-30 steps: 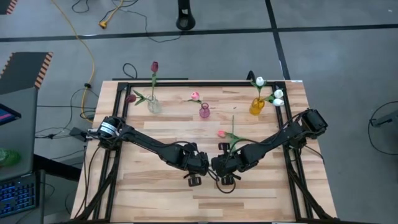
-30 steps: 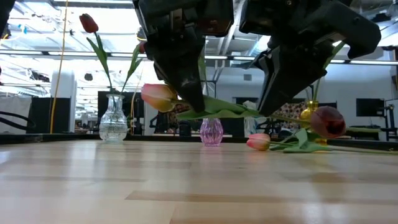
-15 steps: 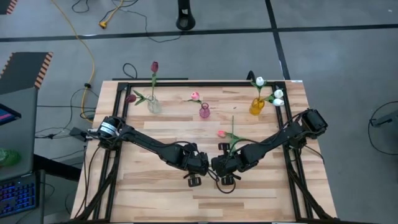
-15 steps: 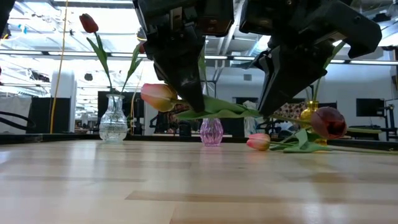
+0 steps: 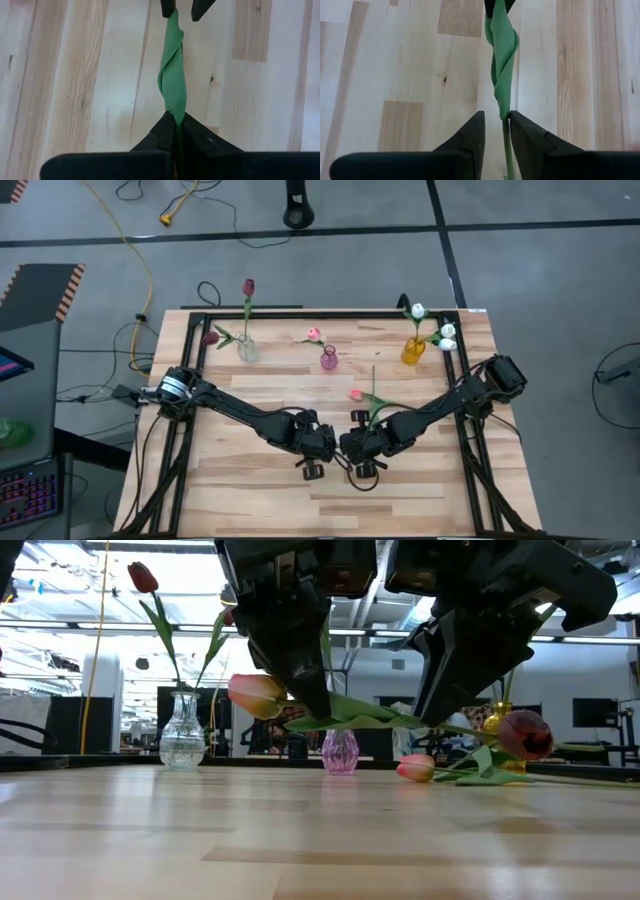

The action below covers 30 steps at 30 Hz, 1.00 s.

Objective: Sort flowers into vase by color
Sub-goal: Put the bottom pink flower into the purple vase

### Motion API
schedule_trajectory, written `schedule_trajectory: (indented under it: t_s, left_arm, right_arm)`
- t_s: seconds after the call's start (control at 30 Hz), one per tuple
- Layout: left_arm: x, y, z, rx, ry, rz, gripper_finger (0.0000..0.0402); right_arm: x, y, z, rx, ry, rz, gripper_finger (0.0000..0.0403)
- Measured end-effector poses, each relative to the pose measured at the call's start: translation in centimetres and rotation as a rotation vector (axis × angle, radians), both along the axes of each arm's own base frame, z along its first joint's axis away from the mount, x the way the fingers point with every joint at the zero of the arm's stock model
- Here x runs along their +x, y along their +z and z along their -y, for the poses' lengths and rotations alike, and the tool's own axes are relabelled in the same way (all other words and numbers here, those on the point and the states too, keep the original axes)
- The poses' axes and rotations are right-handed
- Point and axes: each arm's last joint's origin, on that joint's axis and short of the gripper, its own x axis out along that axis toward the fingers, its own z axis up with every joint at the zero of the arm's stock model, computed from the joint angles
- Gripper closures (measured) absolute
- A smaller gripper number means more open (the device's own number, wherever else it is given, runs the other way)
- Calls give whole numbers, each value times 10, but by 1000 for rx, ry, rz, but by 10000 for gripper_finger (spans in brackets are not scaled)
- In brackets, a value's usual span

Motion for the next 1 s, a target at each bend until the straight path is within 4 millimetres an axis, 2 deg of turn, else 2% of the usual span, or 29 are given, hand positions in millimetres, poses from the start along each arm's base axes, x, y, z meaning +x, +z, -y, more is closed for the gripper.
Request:
schedule_trajectory:
  t_s: [0.33, 0.43, 0.6, 0.77, 1.0]
  left_arm:
    - [1, 1, 1, -5, 0, 16, 400]
    - [4, 9, 3, -9, -11, 45, 401]
    - [10, 27, 4, 8, -40, 104, 401]
    - [11, 29, 4, 18, -55, 101, 401]
    - [9, 29, 4, 31, -67, 79, 396]
  right_arm:
    - [0, 0, 0, -1, 2, -1, 300]
    - [0, 0, 0, -2, 2, -3, 313]
    - [0, 0, 0, -4, 1, -7, 342]
    - [0, 0, 0, -4, 1, -6, 385]
    - [0, 0, 0, 1, 0, 4, 372]
